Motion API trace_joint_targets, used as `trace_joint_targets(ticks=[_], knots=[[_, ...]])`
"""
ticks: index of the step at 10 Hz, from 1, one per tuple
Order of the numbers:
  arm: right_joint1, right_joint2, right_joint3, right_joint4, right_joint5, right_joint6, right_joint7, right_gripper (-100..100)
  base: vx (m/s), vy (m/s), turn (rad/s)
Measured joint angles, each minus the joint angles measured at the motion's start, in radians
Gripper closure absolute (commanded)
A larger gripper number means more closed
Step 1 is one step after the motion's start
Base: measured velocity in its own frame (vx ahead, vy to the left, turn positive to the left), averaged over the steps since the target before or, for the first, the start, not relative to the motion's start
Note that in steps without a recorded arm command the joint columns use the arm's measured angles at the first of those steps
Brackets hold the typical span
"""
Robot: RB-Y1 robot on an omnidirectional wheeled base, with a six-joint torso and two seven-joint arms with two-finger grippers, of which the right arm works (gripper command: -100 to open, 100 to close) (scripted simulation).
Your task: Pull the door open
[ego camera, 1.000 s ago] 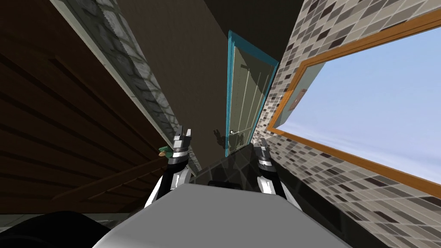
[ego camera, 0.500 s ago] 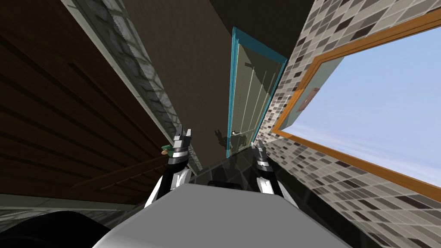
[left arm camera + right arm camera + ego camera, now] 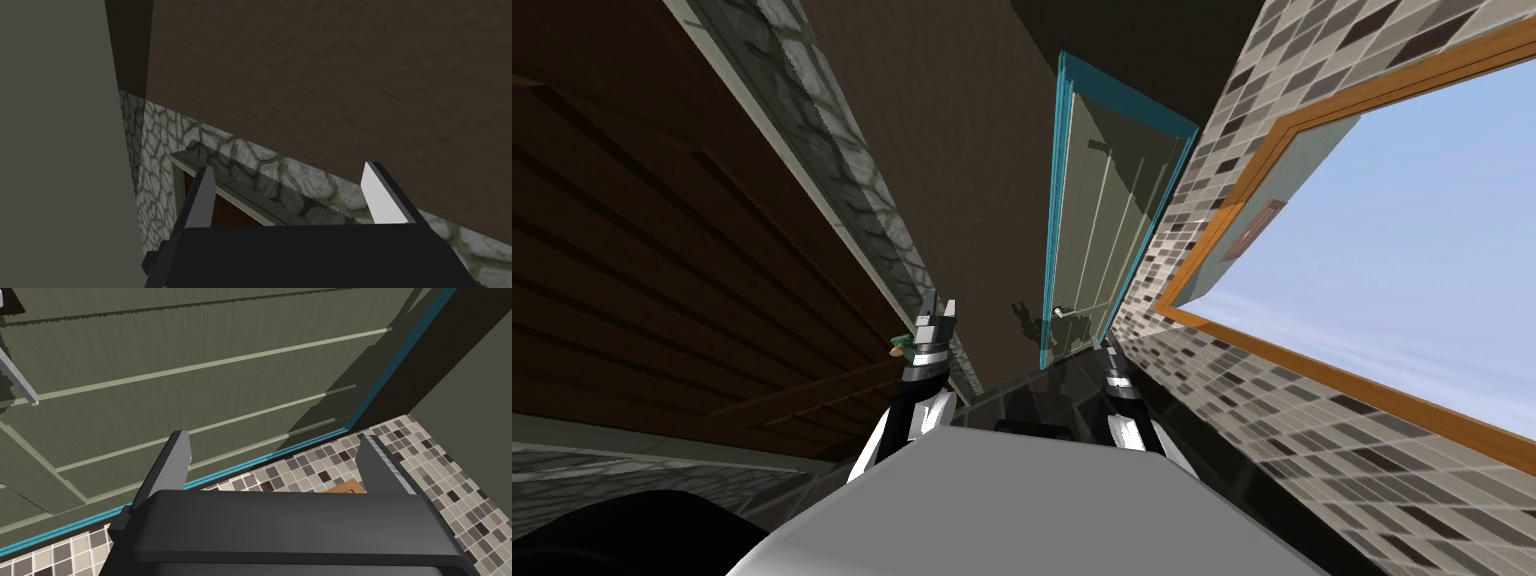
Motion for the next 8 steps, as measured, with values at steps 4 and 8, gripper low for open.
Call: trace_joint_targets(ticks=[4, 8], knots=[[-0.028, -0.027, 0.013, 0.108, -0.002, -0.022, -0.016, -100, 0.04, -0.034, 0.105], [-0.057, -0.049, 0.027, 0.214, -0.003, -0.046, -0.029, -100, 0.037, -0.039, 0.096]])
